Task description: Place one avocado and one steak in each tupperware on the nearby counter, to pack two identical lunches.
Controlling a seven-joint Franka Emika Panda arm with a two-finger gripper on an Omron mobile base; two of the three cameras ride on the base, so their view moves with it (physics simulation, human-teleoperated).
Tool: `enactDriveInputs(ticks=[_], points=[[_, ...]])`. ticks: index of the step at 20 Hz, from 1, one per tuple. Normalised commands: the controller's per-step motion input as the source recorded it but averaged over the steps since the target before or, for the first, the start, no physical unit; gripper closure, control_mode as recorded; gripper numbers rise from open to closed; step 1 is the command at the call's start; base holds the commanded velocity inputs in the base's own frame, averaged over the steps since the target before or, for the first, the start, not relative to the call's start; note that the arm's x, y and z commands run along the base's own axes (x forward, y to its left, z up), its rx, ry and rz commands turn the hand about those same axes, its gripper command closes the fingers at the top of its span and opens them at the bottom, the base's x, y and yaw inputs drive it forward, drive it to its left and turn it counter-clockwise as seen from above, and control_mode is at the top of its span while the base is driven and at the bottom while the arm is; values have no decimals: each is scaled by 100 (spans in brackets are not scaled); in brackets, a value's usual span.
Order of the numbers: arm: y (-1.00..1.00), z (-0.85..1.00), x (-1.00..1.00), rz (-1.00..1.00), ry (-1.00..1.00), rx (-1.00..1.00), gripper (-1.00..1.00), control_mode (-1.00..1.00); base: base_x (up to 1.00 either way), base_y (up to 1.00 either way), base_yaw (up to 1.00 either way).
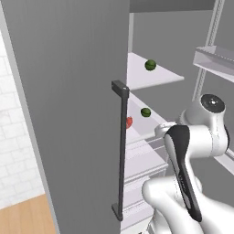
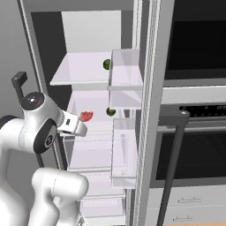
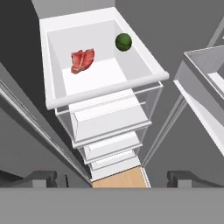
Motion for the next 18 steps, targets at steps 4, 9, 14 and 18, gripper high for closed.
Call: enactDriveInputs(ticks=[4, 9, 14, 18], points=[[1, 13, 3, 0, -24, -1, -100, -100, 0, 0, 0], [8, 78, 1, 3, -82, -4, -100, -100, 0, 0, 0], [5, 94, 2, 0, -61, -3, -100, -100, 0, 0, 0], [0, 75, 21, -5, -20, -1, -100, -100, 0, 0, 0]])
